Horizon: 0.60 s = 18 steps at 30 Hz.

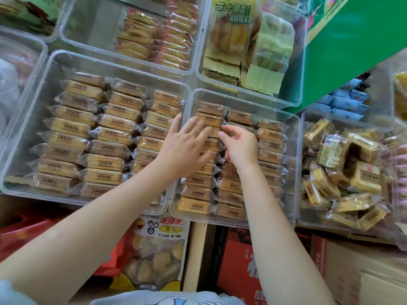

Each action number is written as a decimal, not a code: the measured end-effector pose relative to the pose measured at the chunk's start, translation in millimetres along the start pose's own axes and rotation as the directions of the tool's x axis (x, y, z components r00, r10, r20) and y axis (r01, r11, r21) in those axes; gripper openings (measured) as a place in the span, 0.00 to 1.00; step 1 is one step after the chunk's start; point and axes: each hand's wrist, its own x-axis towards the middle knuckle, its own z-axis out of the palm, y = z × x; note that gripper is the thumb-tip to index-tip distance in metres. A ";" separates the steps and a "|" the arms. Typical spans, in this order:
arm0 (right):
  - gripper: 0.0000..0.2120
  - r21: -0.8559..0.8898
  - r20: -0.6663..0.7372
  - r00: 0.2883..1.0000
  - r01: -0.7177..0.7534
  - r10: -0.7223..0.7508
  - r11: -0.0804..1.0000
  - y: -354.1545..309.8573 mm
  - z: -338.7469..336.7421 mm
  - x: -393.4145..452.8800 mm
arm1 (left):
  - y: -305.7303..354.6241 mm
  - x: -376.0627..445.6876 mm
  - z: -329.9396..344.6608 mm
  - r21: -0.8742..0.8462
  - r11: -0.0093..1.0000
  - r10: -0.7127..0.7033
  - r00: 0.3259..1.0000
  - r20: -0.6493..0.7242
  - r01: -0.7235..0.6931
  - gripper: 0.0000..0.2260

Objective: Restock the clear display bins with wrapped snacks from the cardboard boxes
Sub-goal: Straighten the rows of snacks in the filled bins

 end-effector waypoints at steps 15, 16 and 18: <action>0.15 -0.505 0.073 0.996 0.084 -0.055 0.859 -17.7 -5.7 15.0 | -3.1 -2.7 6.8 -0.075 0.997 -0.004 0.995 -0.103 -0.003 0.24; 0.15 -0.470 0.105 0.994 0.083 -0.038 0.879 -18.7 -8.1 16.9 | -3.3 -3.2 6.7 -0.073 0.997 -0.005 0.994 -0.109 -0.003 0.24; 0.12 -0.401 0.168 0.986 0.082 -0.015 0.912 -20.3 -12.4 19.2 | -2.9 -4.1 6.8 -0.066 0.998 -0.003 0.994 -0.112 -0.005 0.25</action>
